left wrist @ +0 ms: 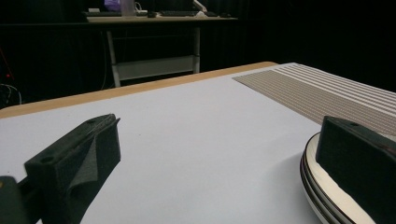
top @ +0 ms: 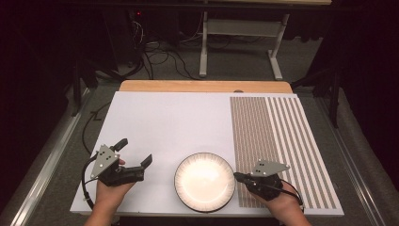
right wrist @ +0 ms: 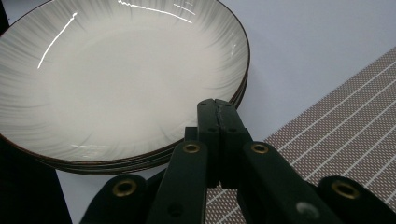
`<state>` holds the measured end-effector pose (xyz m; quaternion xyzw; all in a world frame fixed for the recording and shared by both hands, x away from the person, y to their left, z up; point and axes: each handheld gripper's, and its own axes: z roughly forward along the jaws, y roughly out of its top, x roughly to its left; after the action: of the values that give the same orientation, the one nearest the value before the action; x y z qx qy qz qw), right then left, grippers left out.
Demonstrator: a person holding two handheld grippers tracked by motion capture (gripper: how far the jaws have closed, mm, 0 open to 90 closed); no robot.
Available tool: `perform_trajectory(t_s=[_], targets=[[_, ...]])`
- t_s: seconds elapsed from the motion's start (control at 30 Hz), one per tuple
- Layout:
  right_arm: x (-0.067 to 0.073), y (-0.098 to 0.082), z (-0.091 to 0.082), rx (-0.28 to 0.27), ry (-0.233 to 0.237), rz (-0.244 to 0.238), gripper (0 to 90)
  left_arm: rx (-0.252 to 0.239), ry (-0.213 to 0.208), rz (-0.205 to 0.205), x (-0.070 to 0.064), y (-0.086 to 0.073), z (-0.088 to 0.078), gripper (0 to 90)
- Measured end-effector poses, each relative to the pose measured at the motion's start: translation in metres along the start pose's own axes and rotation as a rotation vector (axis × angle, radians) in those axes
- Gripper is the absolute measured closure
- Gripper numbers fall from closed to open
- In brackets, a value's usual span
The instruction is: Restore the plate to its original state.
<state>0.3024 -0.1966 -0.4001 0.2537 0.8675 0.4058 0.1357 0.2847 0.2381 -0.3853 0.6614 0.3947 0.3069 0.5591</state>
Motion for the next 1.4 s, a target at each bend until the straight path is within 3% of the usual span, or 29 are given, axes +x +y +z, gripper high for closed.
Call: perform_trajectory(t_s=[0.37,0.67,0.87,0.9,0.97,1.07,1.1,1.23,1.4], targets=[[-0.017,-0.004,-0.017,-0.058,-0.055,0.066,89.5,0.005,-0.006,0.003,-0.001,-0.001,0.001,0.7],[-0.034,-0.013,-0.038,-0.139,-0.138,0.14,79.5,0.012,-0.01,0.007,-0.003,-0.001,0.003,0.8],[-0.041,-0.019,-0.046,-0.188,-0.211,0.177,58.5,0.015,-0.015,0.011,-0.005,-0.001,0.003,0.8],[-0.042,-0.021,-0.048,-0.207,-0.237,0.182,49.5,0.016,-0.016,0.011,-0.006,-0.001,0.003,0.7],[-0.042,-0.021,-0.049,-0.212,-0.246,0.186,45.7,0.017,-0.019,0.013,-0.007,-0.001,0.004,0.8],[-0.044,-0.021,-0.055,-0.289,-0.285,0.198,21.4,0.019,-0.021,0.016,-0.007,-0.001,0.004,0.7],[-0.044,-0.021,-0.055,-0.289,-0.285,0.198,21.4,0.018,-0.02,0.015,-0.008,-0.001,0.004,0.7],[-0.048,-0.022,-0.058,-0.362,-0.3,0.214,0.5,0.018,-0.024,0.009,-0.007,-0.001,0.004,0.7],[-0.048,-0.022,-0.061,-0.397,-0.313,0.202,0.5,0.027,-0.028,-0.002,-0.007,-0.004,0.005,0.7]])
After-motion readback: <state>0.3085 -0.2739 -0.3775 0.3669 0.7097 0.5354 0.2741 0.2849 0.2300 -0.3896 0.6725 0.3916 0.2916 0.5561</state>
